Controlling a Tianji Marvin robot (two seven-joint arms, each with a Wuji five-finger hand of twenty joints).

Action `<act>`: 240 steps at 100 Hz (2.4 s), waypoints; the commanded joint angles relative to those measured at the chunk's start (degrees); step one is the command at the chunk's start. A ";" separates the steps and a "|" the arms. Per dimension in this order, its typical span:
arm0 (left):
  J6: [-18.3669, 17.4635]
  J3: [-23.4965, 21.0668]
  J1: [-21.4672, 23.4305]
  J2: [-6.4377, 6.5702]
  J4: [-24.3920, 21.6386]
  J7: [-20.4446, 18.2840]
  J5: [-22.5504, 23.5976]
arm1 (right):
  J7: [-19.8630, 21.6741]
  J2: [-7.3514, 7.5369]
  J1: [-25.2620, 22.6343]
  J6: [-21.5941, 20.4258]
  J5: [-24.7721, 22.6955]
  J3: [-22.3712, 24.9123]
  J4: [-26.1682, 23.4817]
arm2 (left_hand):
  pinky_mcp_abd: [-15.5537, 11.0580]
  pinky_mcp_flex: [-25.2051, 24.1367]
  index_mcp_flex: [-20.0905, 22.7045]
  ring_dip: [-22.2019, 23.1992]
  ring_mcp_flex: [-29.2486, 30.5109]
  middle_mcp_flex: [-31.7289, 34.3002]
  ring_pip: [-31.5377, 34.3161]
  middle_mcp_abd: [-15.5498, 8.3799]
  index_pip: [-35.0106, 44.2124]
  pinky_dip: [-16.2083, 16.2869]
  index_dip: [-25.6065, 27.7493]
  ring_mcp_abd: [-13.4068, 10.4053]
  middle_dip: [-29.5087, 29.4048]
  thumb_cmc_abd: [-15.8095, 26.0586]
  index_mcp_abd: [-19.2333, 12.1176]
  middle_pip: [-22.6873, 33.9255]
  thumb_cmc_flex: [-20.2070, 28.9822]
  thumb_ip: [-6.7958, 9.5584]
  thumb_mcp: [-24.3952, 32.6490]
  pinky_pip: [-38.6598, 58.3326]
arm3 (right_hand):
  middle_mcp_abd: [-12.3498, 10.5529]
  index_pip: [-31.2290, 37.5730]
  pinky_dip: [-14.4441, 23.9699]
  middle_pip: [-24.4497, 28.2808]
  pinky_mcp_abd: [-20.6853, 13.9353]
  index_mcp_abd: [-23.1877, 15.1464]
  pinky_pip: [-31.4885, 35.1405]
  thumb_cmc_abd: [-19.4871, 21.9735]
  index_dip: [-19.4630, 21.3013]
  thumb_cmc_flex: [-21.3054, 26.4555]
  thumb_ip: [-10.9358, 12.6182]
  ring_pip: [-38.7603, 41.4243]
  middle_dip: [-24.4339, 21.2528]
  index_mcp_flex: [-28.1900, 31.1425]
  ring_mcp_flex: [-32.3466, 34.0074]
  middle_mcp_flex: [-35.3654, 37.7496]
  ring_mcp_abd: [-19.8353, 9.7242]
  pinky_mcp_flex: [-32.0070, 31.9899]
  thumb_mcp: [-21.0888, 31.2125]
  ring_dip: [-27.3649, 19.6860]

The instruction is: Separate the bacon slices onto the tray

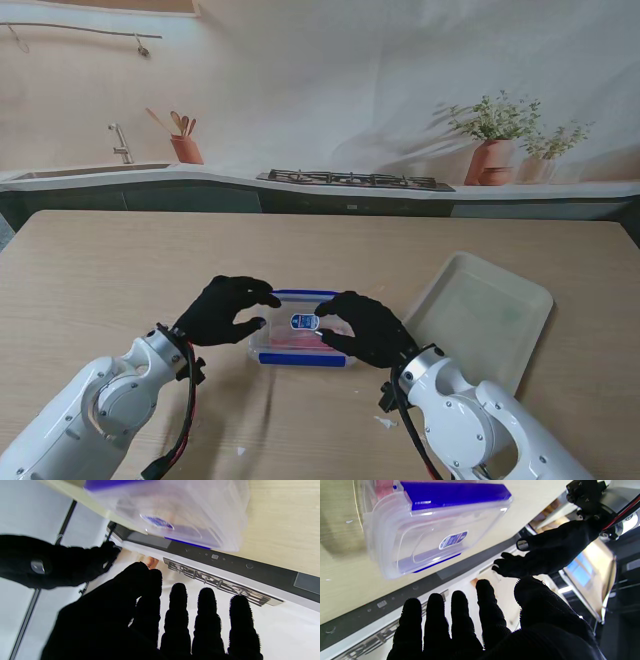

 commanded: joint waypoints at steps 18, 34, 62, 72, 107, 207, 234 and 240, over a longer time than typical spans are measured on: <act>-1.22 0.02 1.80 0.73 0.17 -0.67 1.65 | 1.44 0.20 -0.53 -2.04 -1.90 -1.53 0.54 | 1.73 0.68 0.94 1.32 1.72 1.21 1.71 -2.30 1.69 1.47 0.96 -0.06 1.13 -1.50 -2.47 1.37 1.10 -2.19 3.69 3.68 | -3.22 1.08 -1.10 0.58 -3.47 -4.26 -1.80 -1.16 -0.84 -0.44 3.50 -0.38 -0.07 1.51 -0.74 1.39 -3.34 0.57 2.64 -0.38; -0.98 2.12 0.53 0.76 2.08 -0.29 1.82 | 1.66 0.36 -0.15 -2.36 -2.79 -2.23 1.14 | 1.40 0.38 0.56 1.53 1.06 0.56 1.69 -2.24 1.89 1.63 1.09 -0.08 1.19 -1.80 -2.90 1.37 0.79 -2.38 3.98 3.93 | -3.28 1.64 -1.42 0.60 -3.46 -4.62 -2.03 -1.44 -0.75 -0.68 3.42 -0.42 0.00 2.01 -0.67 1.46 -3.43 0.71 3.39 -0.35; 1.03 5.88 -1.89 0.84 5.45 -0.30 2.03 | 2.33 0.78 0.99 -3.97 -4.60 -3.71 3.02 | 1.56 0.10 0.54 1.69 0.69 0.21 1.53 -2.49 2.28 1.56 1.29 0.05 1.21 -1.82 -3.55 1.37 0.77 -2.37 4.50 3.71 | -4.09 3.48 -1.86 0.71 -3.46 -7.42 -2.11 -2.21 -0.35 -0.55 3.25 -0.28 0.11 5.44 -0.03 2.48 -3.89 1.26 5.18 -0.22; 1.86 7.11 -2.61 0.82 6.42 -0.69 1.32 | 3.16 1.01 1.51 -4.02 -5.31 -4.22 3.40 | 1.78 0.03 0.51 1.78 0.58 -0.04 1.50 -2.58 2.39 1.53 1.35 0.01 1.24 -1.60 -3.60 1.43 1.23 -2.49 4.36 3.66 | -3.93 3.20 -1.70 0.30 -2.18 -6.92 -1.82 -2.20 -0.63 -0.87 3.16 -0.58 -0.02 5.50 -0.29 2.22 -3.72 1.23 5.56 -0.33; 3.17 7.31 -2.81 0.79 7.07 -1.67 0.04 | 5.19 1.43 3.46 -3.26 -5.66 -6.50 5.09 | 2.03 -0.19 1.04 1.94 0.57 -0.08 1.22 -3.23 2.79 1.41 1.37 0.02 1.26 0.25 -4.17 1.56 6.40 -4.43 0.26 3.51 | -4.03 1.47 -1.18 -0.48 -2.07 -4.59 -1.51 -1.93 -1.96 -0.88 3.04 -1.27 -0.25 5.41 -1.25 1.06 -3.55 -0.11 6.39 -0.61; 4.64 7.24 -1.99 0.85 5.92 -3.04 -0.94 | 8.77 1.94 4.86 1.27 -5.18 -8.66 5.52 | 2.19 -0.36 1.10 2.07 0.56 -0.24 1.05 -3.27 2.69 1.28 1.28 0.35 1.24 -0.06 -3.93 1.56 5.46 -3.99 0.73 3.30 | -4.31 1.17 -0.27 -0.88 -1.87 1.50 -1.81 -1.62 -2.48 -0.93 3.13 -1.69 -0.62 10.30 -3.31 -1.88 -3.56 -2.36 5.82 -0.93; 4.68 7.31 -2.03 0.85 5.94 -3.06 -1.01 | 10.24 2.16 5.20 2.22 -4.69 -9.20 5.26 | 2.19 -0.34 0.97 2.09 0.64 -0.28 1.05 -3.40 2.60 1.28 1.25 0.20 1.23 0.02 -3.96 1.53 5.17 -3.97 0.65 3.31 | -4.62 2.34 -0.11 -1.12 -1.98 2.73 -2.01 -1.76 -1.42 -0.95 3.11 -1.97 -0.79 14.03 -3.87 -2.33 -3.85 -2.95 5.90 -1.10; 4.75 7.39 -2.06 0.85 5.97 -3.13 -1.06 | 10.46 2.19 5.25 2.26 -4.57 -9.24 5.21 | 2.18 -0.38 0.99 2.09 0.61 -0.26 1.04 -3.38 2.62 1.26 1.25 0.27 1.24 0.03 -3.96 1.54 5.22 -3.96 0.66 3.28 | -4.78 2.98 -0.09 -1.12 -2.06 2.56 -2.08 -1.82 -0.99 -0.86 3.10 -2.01 -0.80 15.39 -4.01 -2.34 -3.95 -3.14 5.99 -1.13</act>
